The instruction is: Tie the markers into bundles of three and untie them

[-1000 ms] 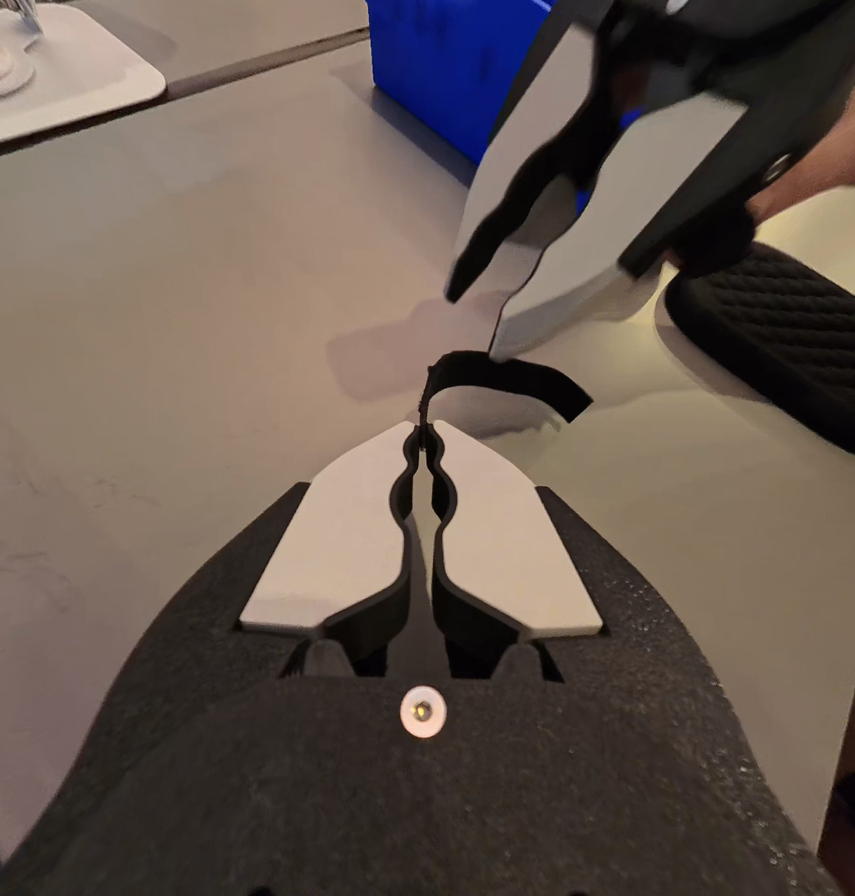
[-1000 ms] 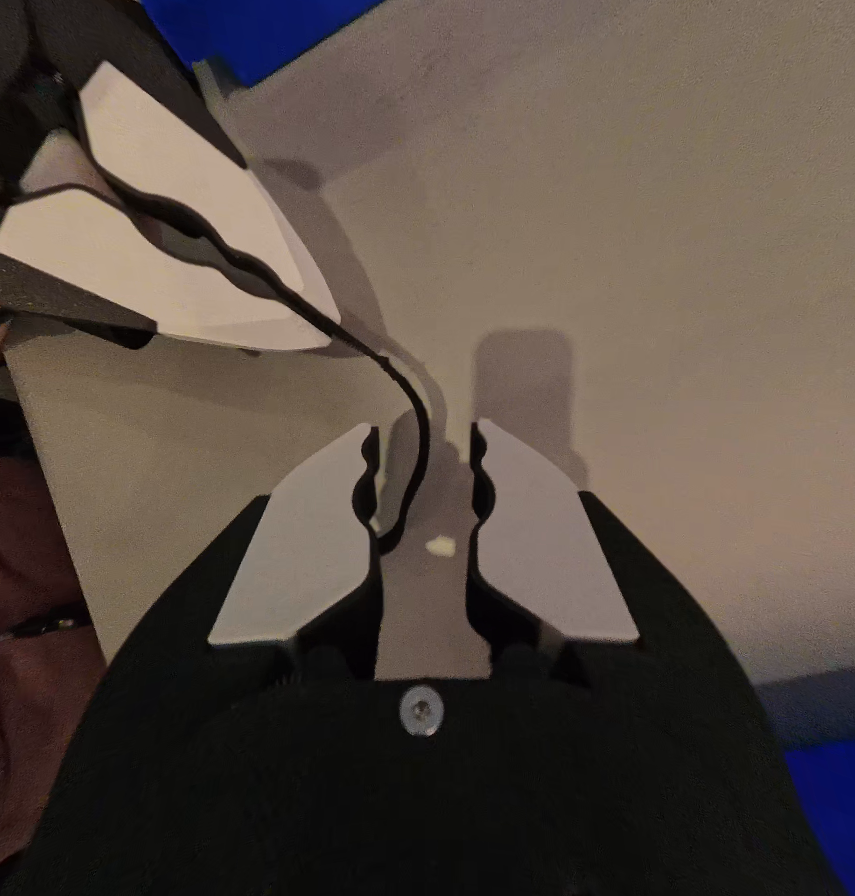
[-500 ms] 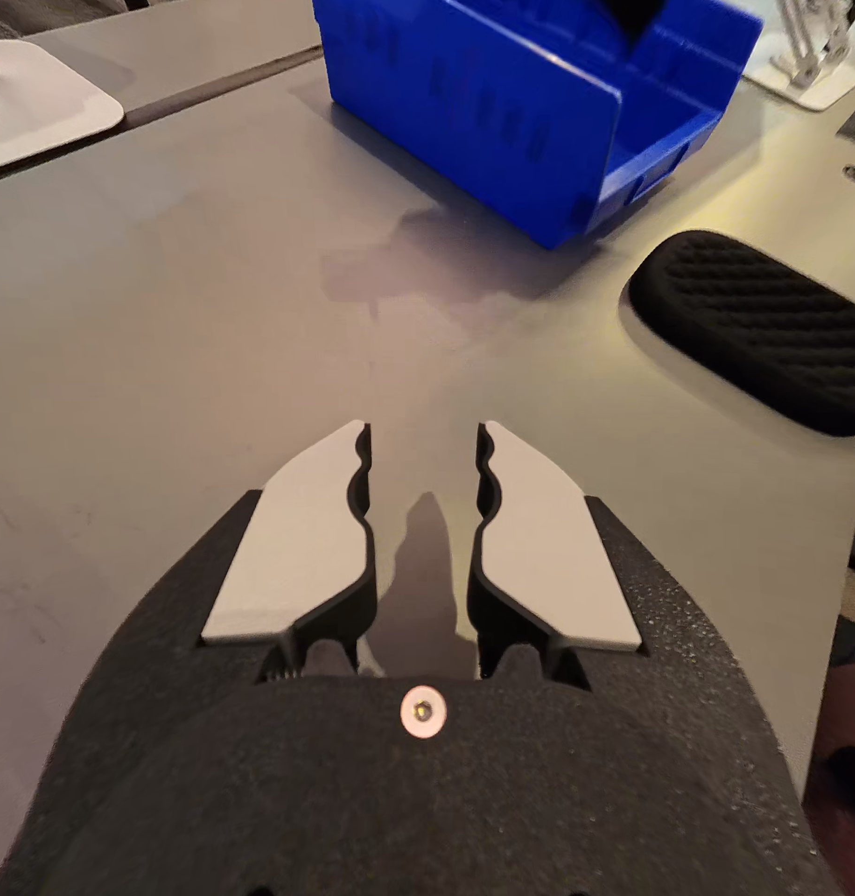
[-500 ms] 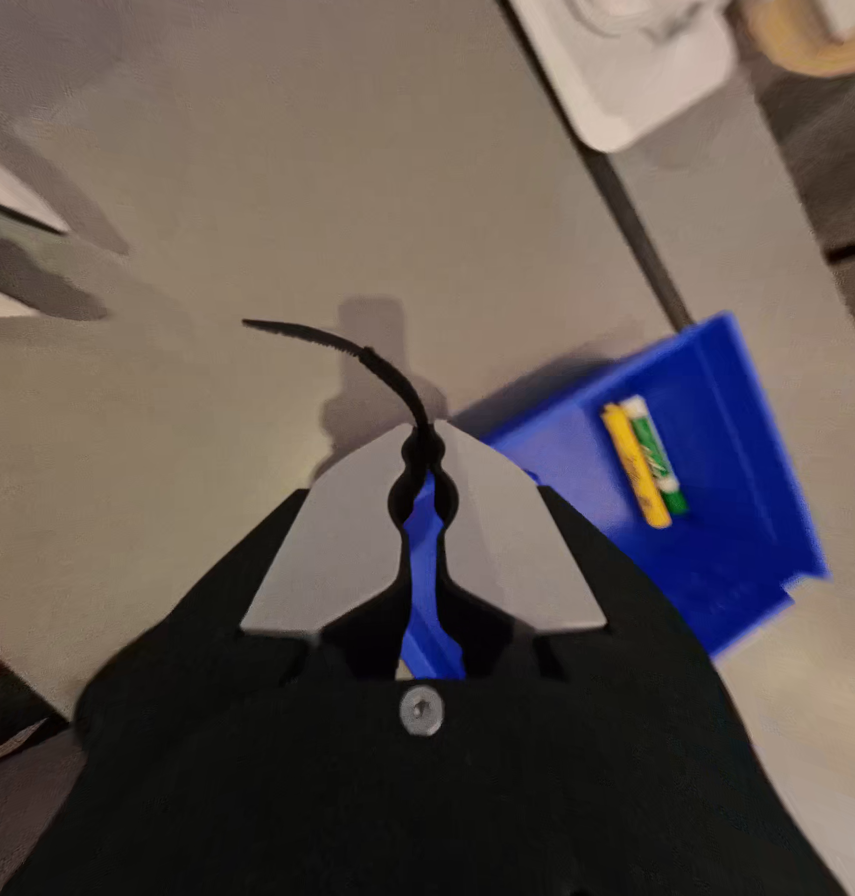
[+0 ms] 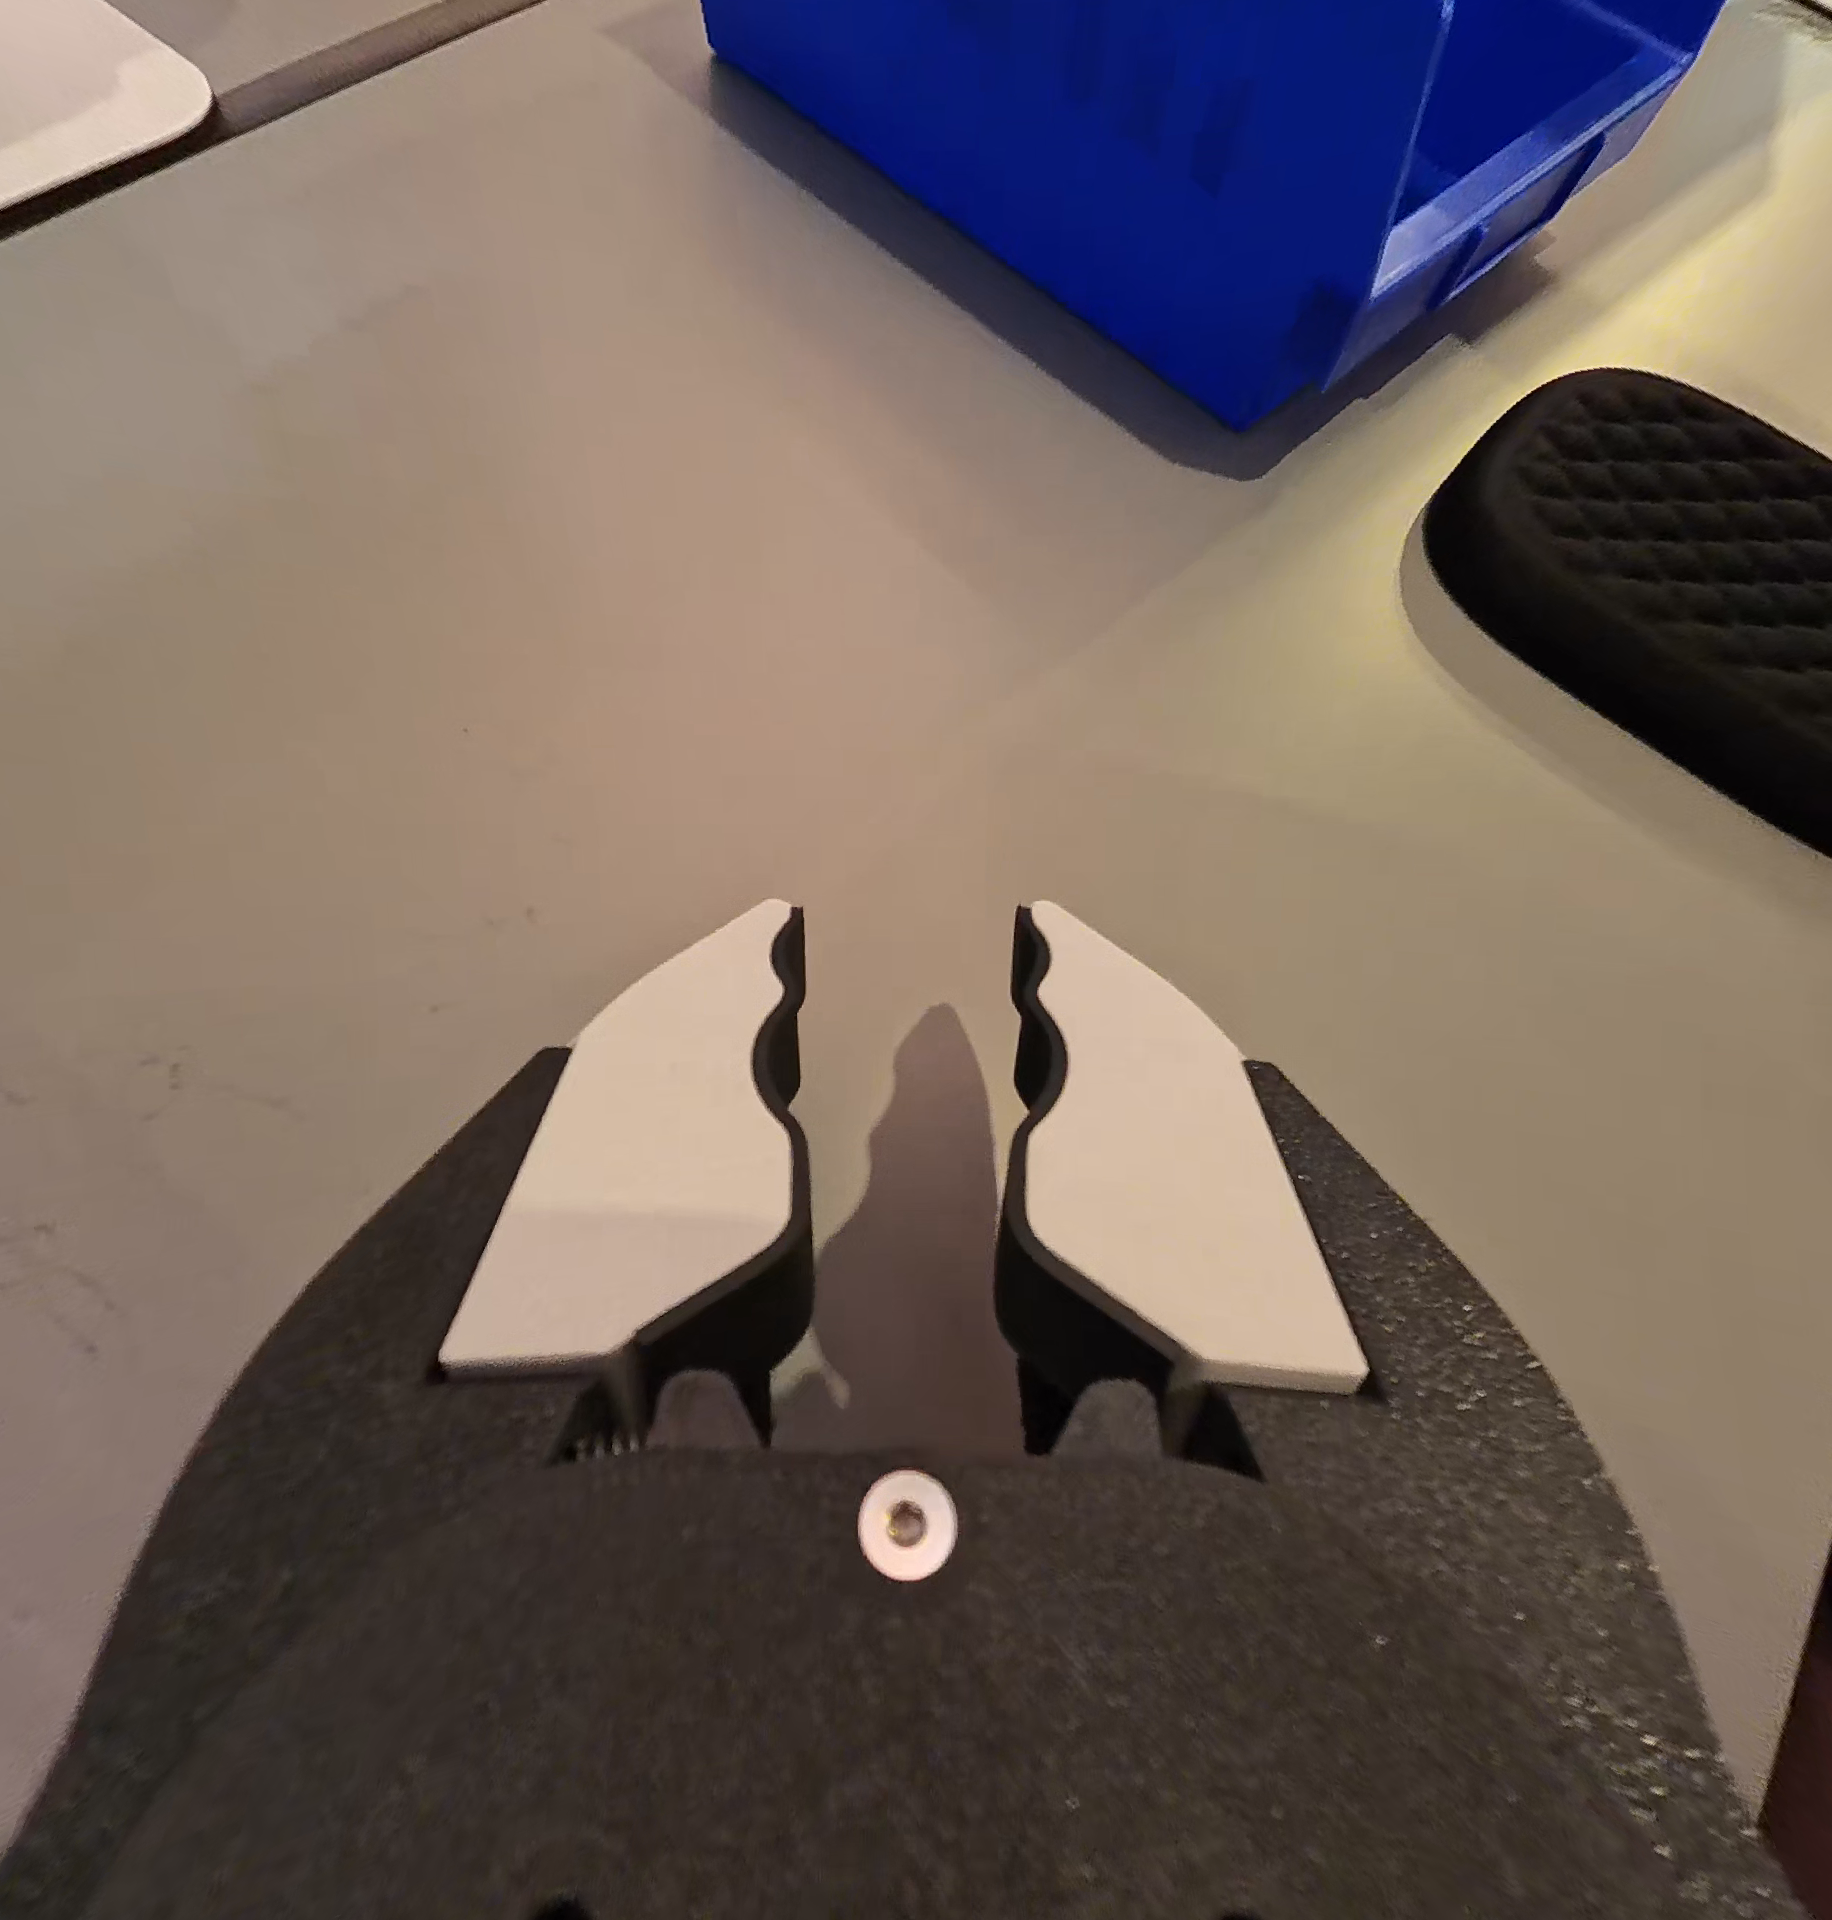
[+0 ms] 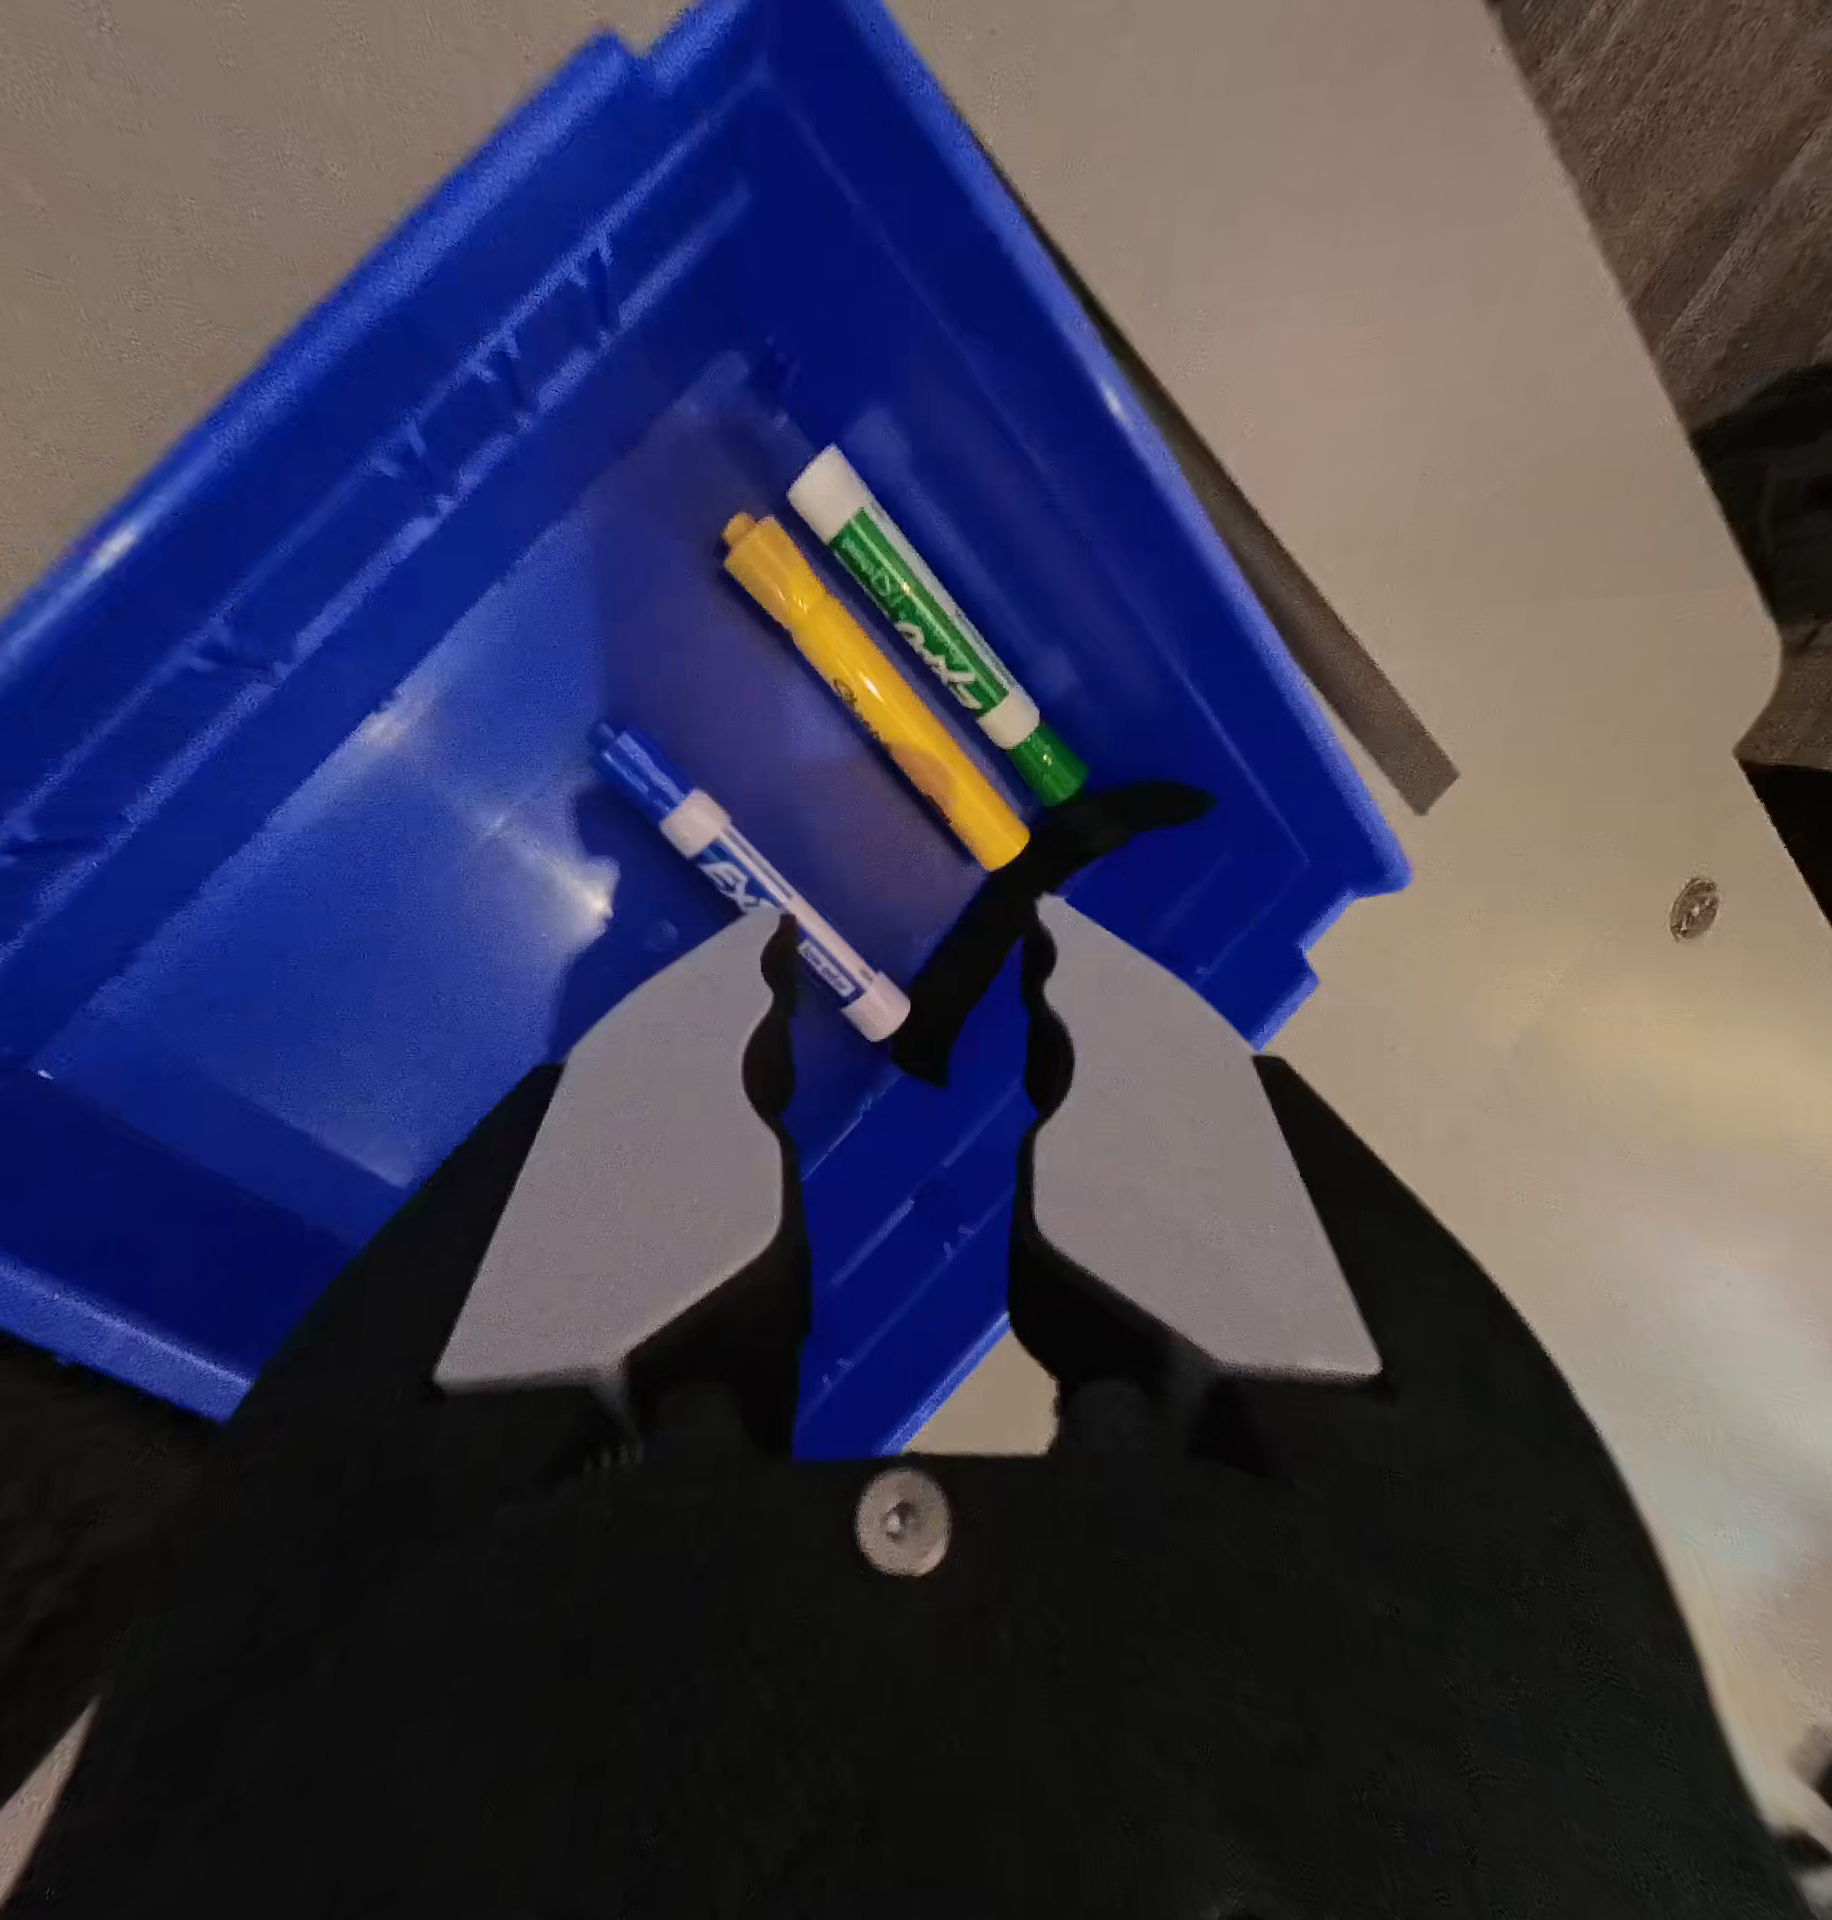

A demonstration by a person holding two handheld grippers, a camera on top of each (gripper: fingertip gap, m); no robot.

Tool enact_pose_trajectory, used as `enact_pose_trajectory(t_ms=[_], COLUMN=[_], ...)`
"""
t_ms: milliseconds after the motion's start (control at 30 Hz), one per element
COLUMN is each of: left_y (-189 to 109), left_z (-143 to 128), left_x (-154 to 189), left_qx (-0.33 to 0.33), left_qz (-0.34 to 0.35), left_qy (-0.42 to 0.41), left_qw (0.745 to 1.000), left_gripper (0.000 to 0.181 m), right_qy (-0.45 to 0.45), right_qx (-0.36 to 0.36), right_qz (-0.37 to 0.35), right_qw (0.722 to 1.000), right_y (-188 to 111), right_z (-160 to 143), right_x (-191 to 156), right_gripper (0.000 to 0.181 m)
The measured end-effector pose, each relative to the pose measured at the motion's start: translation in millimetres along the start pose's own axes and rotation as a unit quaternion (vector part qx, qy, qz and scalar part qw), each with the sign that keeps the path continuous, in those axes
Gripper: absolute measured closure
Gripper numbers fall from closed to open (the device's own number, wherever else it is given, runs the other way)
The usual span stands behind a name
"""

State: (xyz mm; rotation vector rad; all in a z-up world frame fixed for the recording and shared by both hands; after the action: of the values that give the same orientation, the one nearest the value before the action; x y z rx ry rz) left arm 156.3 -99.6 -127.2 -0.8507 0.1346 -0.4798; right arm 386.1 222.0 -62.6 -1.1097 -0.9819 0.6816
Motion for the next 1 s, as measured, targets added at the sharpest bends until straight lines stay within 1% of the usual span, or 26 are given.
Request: enact_pose_trajectory(t_ms=[100, 167, 233, 300, 333, 367, 433, 467, 533, 567, 633, 700, 767, 833, 867, 900, 933, 1000], left_y=[-1.0, -6.2, -19.0, -41.0, -55.3, -71.0, -107.3, -127.7, -170.3, -185.7, -198.6, -191.3, -181.4, -171.1, -165.1, -157.7, -150.3, -137.1], left_z=[2.1, 8.3, 17.2, 24.7, 26.4, 25.3, 17.2, 10.8, -1.3, -7.5, -21.8, -50.0, -80.0, -102.9, -109.0, -112.1, -112.1, -110.8], left_x=[-0.1, 2.0, 7.4, 16.3, 18.1, 13.5, -14.1, -34.7, -84.9, -106.8, -147.1, -181.1, -215.7, -244.7, -256.1, -261.3, -264.9, -272.2], left_qx=[0.006, 0.027, 0.055, 0.082, 0.094, 0.100, 0.100, 0.093, 0.075, 0.057, -0.013, -0.139, -0.258, -0.344, -0.366, -0.377, -0.376, -0.367], left_qz=[-0.002, -0.018, -0.050, -0.082, -0.086, -0.071, 0.007, 0.061, 0.178, 0.212, 0.234, 0.204, 0.197, 0.201, 0.206, 0.198, 0.191, 0.183], left_qy=[-0.001, -0.010, -0.040, -0.056, -0.053, -0.048, -0.034, -0.026, -0.001, 0.032, 0.108, 0.170, 0.214, 0.249, 0.260, 0.269, 0.282, 0.316], left_qw=[1.000, 0.999, 0.996, 0.992, 0.990, 0.991, 0.994, 0.994, 0.981, 0.975, 0.966, 0.954, 0.921, 0.883, 0.870, 0.864, 0.861, 0.856], left_gripper=[0.143, 0.144, 0.144, 0.144, 0.144, 0.144, 0.143, 0.143, 0.146, 0.149, 0.152, 0.156, 0.159, 0.148, 0.140, 0.132, 0.131, 0.118], right_qy=[0.017, 0.034, 0.036, 0.018, 0.005, -0.007, -0.029, -0.040, -0.057, -0.063, -0.072, -0.081, -0.075, -0.067, -0.063, -0.062, -0.064, -0.064], right_qx=[0.091, 0.184, 0.304, 0.422, 0.467, 0.498, 0.533, 0.543, 0.560, 0.568, 0.572, 0.560, 0.551, 0.565, 0.579, 0.589, 0.585, 0.559], right_qz=[0.001, 0.016, 0.055, 0.109, 0.139, 0.164, 0.196, 0.202, 0.203, 0.202, 0.204, 0.217, 0.229, 0.244, 0.253, 0.264, 0.276, 0.281], right_qw=[0.996, 0.982, 0.950, 0.900, 0.873, 0.851, 0.823, 0.814, 0.801, 0.796, 0.791, 0.796, 0.799, 0.785, 0.772, 0.762, 0.760, 0.777], right_y=[-35.8, -67.3, -108.3, -153.0, -172.0, -186.9, -206.1, -212.6, -225.2, -231.1, -237.2, -235.0, -230.6, -230.0, -230.1, -229.4, -226.4, -214.1], right_z=[7.6, 16.7, 28.9, 35.8, 37.1, 37.6, 39.8, 42.5, 49.2, 53.4, 62.8, 73.6, 84.4, 88.8, 91.8, 94.3, 95.3, 95.5], right_x=[1.0, -7.9, -32.4, -65.0, -82.5, -99.0, -125.1, -135.1, -148.9, -152.9, -157.5, -160.6, -160.4, -162.0, -164.3, -166.7, -168.5, -167.5], right_gripper=[0.137, 0.139, 0.138, 0.139, 0.138, 0.137, 0.134, 0.134, 0.134, 0.134, 0.134, 0.132, 0.130, 0.131, 0.133, 0.134, 0.134, 0.133])
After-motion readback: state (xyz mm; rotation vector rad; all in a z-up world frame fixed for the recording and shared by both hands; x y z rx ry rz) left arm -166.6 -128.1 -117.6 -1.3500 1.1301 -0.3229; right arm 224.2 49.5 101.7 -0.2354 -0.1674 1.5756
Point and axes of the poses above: each gripper's, where its closed fingertips meet, y out along the fingers, z out of its top, x = y × z across the jaws, the point moved 1 cm from there along -y, back along the fingers, and after that the axes turned 12 degrees about -x, right-handed, at the moved point
